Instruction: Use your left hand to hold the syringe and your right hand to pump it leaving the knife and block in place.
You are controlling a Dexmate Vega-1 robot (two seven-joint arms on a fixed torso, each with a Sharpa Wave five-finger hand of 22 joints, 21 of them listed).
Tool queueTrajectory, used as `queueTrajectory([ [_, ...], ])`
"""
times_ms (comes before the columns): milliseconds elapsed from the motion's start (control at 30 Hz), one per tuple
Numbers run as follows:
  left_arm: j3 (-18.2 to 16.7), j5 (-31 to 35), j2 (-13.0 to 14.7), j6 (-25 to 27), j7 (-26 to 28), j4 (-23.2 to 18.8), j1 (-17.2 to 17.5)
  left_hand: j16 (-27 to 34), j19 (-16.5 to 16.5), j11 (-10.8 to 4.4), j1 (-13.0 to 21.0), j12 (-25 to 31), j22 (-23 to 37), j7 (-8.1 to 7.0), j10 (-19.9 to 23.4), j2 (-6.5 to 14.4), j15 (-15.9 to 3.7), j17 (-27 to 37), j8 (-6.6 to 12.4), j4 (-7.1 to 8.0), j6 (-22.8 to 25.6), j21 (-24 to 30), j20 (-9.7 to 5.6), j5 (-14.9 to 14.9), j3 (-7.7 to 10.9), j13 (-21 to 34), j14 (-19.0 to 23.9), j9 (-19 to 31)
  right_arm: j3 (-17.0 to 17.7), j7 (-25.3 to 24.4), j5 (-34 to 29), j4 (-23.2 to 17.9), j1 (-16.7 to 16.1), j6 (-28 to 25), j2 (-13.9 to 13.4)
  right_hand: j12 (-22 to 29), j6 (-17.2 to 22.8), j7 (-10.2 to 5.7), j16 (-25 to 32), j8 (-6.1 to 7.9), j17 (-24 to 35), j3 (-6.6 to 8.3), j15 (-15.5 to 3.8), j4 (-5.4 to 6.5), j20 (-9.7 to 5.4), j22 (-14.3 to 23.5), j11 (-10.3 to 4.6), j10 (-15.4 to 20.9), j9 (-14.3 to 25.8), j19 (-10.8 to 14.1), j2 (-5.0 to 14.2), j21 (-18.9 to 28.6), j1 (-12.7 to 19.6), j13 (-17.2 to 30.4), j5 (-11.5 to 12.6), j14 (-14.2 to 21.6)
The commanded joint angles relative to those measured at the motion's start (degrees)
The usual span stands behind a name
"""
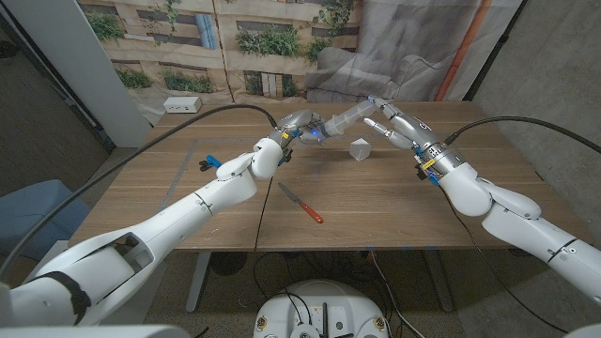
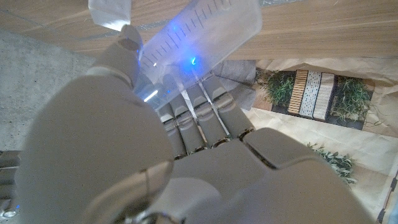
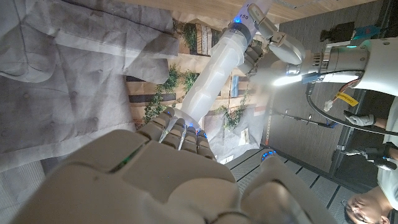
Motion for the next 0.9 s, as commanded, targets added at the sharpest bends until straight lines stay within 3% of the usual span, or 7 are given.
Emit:
queueTrajectory([
  [33, -0.09, -0.09, 0.09, 0.11, 0.18, -0.45, 0.45, 0.5, 1.6, -2.65, -2.45, 0.34, 0.17, -0.17, 2.99, 6.52, -6.14, 0.11, 0.33, 3.52, 6.64, 0.57, -4.81, 0.23, 3.79, 0.26, 0.86, 0.24, -0.74, 0.78, 0.28, 0.29, 0.56, 0.31, 0.57, 0.24, 0.24, 0.01, 0.32, 0.19, 0.2, 0.43, -0.68, 0.1, -2.94, 0.22, -0.32, 0.69, 0.11, 0.53, 1.93, 0.35, 0.19, 0.23, 0.04, 0.46],
  [900, 0.38, 0.75, -0.36, -0.77, 0.37, 0.05, -0.48, 0.42, 1.77, -2.36, -2.77, 0.26, 0.22, 0.0, 2.92, 6.51, -6.1, 0.08, 0.21, 3.58, 6.15, 0.62, -4.85, 0.19, 4.01, 0.31, 1.11, 0.28, -3.46, 1.84, 1.31, 2.19, 2.7, 1.46, 2.78, 0.41, 0.69, 0.03, 0.45, 0.23, 0.34, 0.83, -0.65, 0.12, -3.12, 0.21, -0.36, 1.9, 0.12, 1.1, 1.99, 0.33, -0.07, 0.25, -0.13, 0.97],
])
